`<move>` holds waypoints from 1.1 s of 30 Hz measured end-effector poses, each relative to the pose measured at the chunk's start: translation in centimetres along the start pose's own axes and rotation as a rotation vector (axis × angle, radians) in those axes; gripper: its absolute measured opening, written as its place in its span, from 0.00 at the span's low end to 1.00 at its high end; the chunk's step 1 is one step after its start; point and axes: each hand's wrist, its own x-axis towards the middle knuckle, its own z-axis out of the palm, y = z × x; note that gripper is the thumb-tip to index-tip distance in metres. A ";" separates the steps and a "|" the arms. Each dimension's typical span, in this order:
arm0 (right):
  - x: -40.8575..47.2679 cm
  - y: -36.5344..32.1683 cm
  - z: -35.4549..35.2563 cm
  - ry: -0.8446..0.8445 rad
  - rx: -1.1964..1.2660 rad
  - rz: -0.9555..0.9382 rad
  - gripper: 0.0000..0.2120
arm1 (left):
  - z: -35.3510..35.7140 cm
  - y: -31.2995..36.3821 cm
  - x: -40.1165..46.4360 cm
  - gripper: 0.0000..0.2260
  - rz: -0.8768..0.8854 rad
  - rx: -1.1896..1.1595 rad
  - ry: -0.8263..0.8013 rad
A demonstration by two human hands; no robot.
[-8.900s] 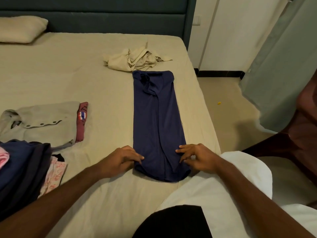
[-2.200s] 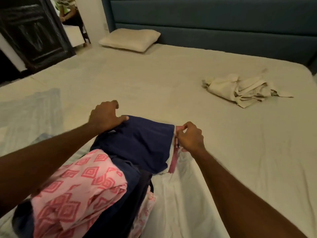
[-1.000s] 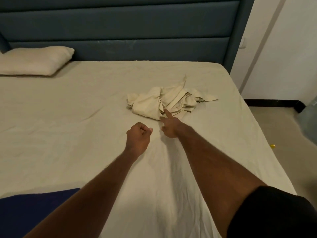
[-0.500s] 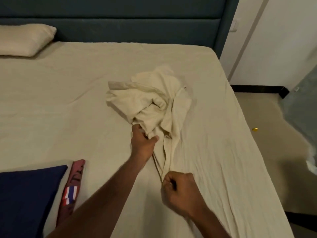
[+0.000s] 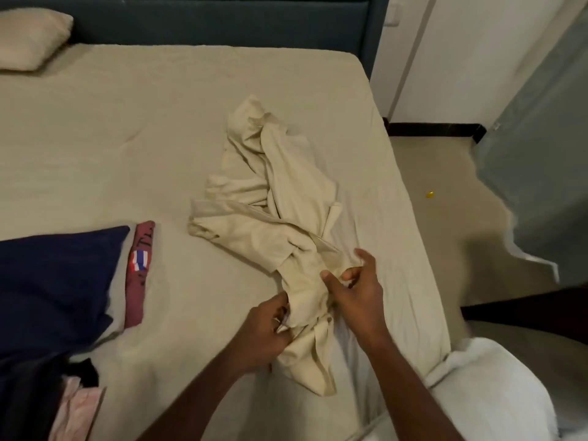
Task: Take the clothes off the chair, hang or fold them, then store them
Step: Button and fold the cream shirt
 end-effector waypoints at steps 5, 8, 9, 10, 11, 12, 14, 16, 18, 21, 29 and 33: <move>-0.9 0.8 -1.9 -0.129 -0.153 0.128 0.46 | 1.1 3.5 -2.3 0.18 0.056 0.074 -0.188; -2.1 1.4 -4.0 -0.106 -0.433 0.076 0.30 | 4.2 4.9 -4.2 0.11 0.139 0.242 -0.361; -2.2 1.9 -4.9 -0.070 -0.476 0.034 0.18 | 4.7 5.0 -4.4 0.09 0.139 0.262 -0.349; -2.5 2.2 -6.0 -0.030 -0.445 0.001 0.08 | 4.9 5.1 -4.3 0.09 0.126 0.227 -0.269; -2.5 2.9 -7.0 -0.001 -0.371 -0.021 0.03 | 4.6 5.2 -4.0 0.11 0.112 0.154 -0.130; -2.5 3.4 -7.9 0.027 -0.290 -0.058 0.05 | 3.7 5.0 -3.6 0.12 0.128 0.098 0.054; -2.7 4.0 -9.6 0.052 -0.014 -0.076 0.06 | 1.3 4.4 -2.6 0.18 0.241 0.149 0.395; -3.5 3.6 -10.8 0.050 0.292 -0.069 0.05 | -1.7 4.3 -1.9 0.31 0.258 0.361 0.552; -4.0 3.3 -11.4 0.084 0.434 -0.091 0.04 | -4.9 4.5 -1.3 0.39 0.113 0.588 0.528; -4.7 3.3 -11.7 0.134 0.503 -0.136 0.06 | -8.6 2.2 0.1 0.38 -0.004 0.685 0.316; -6.3 3.1 -13.3 0.196 0.520 -0.228 0.03 | -9.4 3.5 3.9 0.33 -0.095 0.700 0.398; -7.1 3.0 -13.7 0.211 0.551 -0.216 0.08 | -8.8 5.2 6.0 0.34 -0.074 0.726 0.311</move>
